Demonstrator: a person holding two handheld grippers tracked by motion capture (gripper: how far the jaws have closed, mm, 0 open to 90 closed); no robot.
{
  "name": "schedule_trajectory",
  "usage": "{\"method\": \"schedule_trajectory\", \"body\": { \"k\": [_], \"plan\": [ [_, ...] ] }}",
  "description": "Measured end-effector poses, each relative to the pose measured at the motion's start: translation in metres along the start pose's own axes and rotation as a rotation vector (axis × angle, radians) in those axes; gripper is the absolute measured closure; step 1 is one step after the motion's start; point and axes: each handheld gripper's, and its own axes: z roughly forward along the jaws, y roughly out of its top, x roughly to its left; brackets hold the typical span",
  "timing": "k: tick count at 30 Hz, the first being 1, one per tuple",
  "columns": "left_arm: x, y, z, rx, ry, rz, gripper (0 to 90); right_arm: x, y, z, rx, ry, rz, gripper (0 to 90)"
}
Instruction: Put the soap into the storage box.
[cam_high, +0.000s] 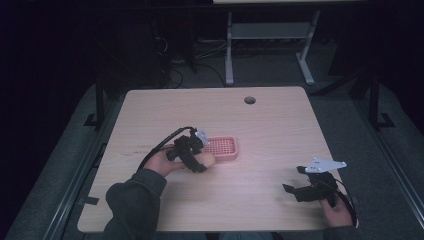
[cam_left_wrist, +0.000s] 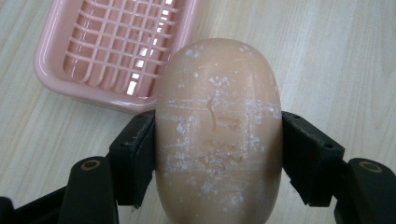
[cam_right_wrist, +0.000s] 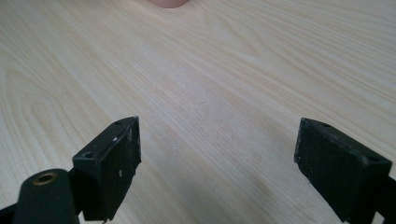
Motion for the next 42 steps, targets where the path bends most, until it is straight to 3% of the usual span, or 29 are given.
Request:
{"method": "schedule_trajectory", "body": {
  "k": [20, 42],
  "plan": [
    [0.005, 0.014, -0.002, 0.004, 0.008, 0.022, 32.5, -0.001, 0.000, -0.001, 0.000, -0.002, 0.007, 14.1],
    [0.014, 0.044, -0.006, 0.007, 0.016, 0.057, 32.5, -0.002, -0.001, -0.001, -0.002, -0.001, 0.010, 14.1]
  ]
}}
